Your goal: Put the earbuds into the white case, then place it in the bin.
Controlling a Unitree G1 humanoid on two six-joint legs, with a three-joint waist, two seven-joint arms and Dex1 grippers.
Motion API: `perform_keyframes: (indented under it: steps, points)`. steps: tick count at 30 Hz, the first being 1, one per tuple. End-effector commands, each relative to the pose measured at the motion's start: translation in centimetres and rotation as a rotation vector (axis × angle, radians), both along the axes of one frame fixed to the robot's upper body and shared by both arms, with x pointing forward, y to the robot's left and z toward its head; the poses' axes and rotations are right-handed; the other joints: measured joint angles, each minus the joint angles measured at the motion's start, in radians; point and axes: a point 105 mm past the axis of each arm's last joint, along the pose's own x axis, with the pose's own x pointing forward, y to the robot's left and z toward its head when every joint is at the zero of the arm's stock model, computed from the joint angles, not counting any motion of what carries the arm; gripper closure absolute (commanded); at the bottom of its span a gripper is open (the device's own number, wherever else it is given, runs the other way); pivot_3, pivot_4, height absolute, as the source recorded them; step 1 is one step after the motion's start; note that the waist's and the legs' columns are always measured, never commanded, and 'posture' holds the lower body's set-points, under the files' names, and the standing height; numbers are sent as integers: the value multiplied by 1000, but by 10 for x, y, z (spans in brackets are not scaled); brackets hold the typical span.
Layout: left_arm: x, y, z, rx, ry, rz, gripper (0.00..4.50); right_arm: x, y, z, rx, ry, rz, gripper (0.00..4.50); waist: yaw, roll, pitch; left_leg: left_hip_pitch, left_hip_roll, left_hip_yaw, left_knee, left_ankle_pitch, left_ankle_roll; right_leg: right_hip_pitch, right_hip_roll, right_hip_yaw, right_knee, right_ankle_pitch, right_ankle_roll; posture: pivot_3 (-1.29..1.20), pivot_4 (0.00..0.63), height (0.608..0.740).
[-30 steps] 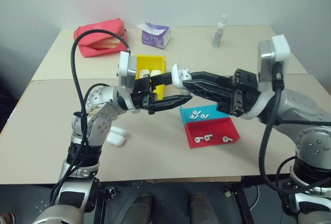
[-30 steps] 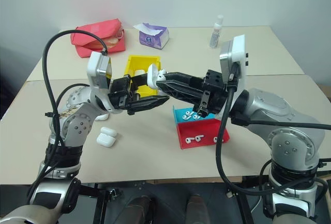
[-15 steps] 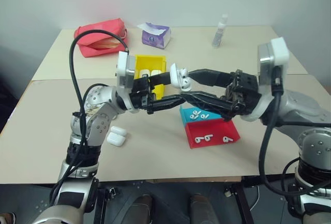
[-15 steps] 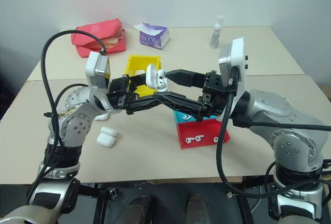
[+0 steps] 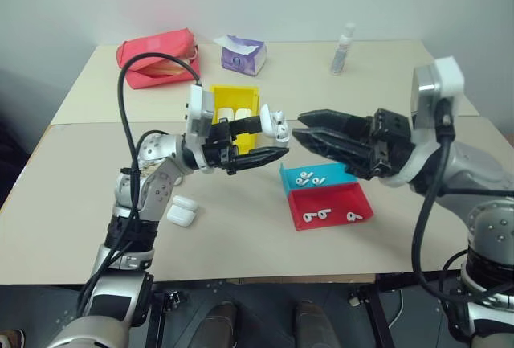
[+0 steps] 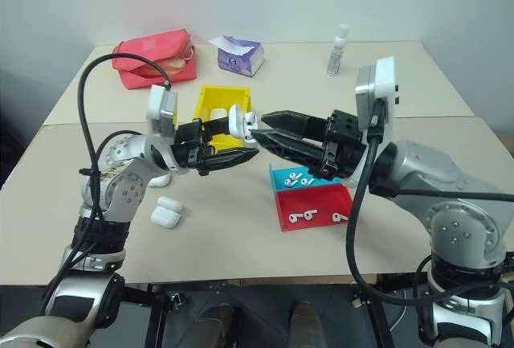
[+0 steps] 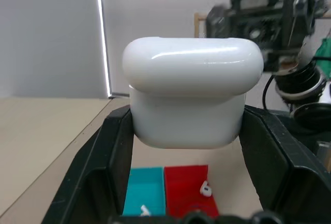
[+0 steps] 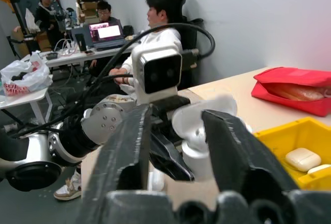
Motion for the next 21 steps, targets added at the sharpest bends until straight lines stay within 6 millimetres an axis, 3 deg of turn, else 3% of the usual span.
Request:
perform_keyframes:
  steps: [1,3,4,8,15,21]
  points:
    - [0,-7,2,40,-83,-12,1732,10,0,12,-86,-60,-66,3751,0,0,0,0,0,0,0,0,0,0,0,0,0,0,0,0,150,740]
    - [1,-11,2,38,-83,-17,1732,15,5,15,-179,-91,-82,4394,0,0,0,0,0,0,0,0,0,0,0,0,0,0,0,0,150,740]
    - [1,-13,2,35,-82,-23,1732,19,9,14,-233,-97,-92,4454,-1,0,0,0,0,0,0,0,0,0,0,0,0,0,0,0,150,740]
    - [7,-22,-5,79,-59,-16,1732,31,18,17,-362,-95,-93,4454,-1,0,0,-1,0,0,0,0,0,0,0,0,-1,0,0,0,150,740]
    - [11,-33,-5,92,-84,-4,1732,35,36,19,-565,-135,-14,4454,-3,0,0,-3,0,0,0,-1,1,-2,0,0,-1,0,0,0,150,740]
    - [12,-29,5,34,-117,42,1732,39,33,-1,-736,-135,6,4454,0,0,0,-3,0,0,1,-1,1,-2,0,-1,0,0,0,0,150,740]
